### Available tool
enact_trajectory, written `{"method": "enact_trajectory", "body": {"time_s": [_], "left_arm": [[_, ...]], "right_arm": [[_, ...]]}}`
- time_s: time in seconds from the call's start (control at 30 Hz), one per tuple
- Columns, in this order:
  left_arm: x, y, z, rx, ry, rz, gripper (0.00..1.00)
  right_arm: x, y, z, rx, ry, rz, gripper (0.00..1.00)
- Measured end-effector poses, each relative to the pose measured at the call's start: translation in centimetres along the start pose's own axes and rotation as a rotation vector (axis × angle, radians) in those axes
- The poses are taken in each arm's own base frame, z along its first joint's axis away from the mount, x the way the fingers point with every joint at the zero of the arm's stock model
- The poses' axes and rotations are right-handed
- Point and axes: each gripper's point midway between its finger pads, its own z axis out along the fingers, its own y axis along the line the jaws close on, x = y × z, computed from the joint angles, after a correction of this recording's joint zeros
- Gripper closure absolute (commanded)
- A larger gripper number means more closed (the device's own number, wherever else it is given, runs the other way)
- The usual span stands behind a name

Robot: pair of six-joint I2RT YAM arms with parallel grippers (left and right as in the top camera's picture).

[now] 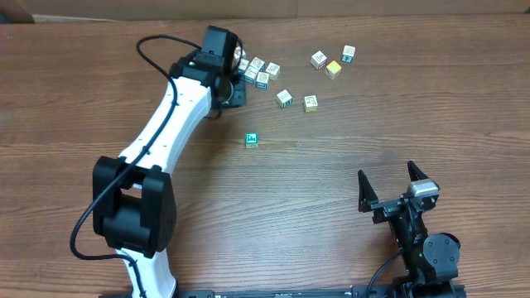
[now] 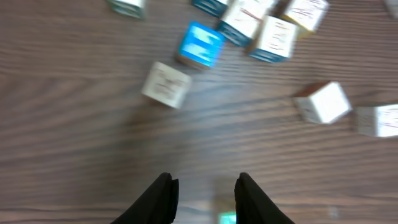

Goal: Form a horizontal line

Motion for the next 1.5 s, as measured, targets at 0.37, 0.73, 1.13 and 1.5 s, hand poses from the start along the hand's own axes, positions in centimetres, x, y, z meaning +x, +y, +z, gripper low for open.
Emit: {"method": "enact_trajectory", "body": {"time_s": [0.37,0.73,1.13,1.5], "left_arm": [[5.3,-9.6,-0.5,0.067,0.037,-0.048,0.71],[8.4,-12.7,0.4,-0.036,-0.02,0.007,0.68],[-3.7,-2.7,0.0,-0.121,-0.237,-0.051,0.39],[-10.5,6.5,-0.2,-0.13,-0.35,-0.032,0.18]], "right_arm": [[0.0,0.0,0.0,0.0,0.0,0.0,0.0],[0.0,0.0,0.0,0.0,0.0,-0.001,0.0],[0.0,0.0,0.0,0.0,0.0,0.0,0.0],[0.0,0.0,0.0,0.0,0.0,0.0,0.0]]}}
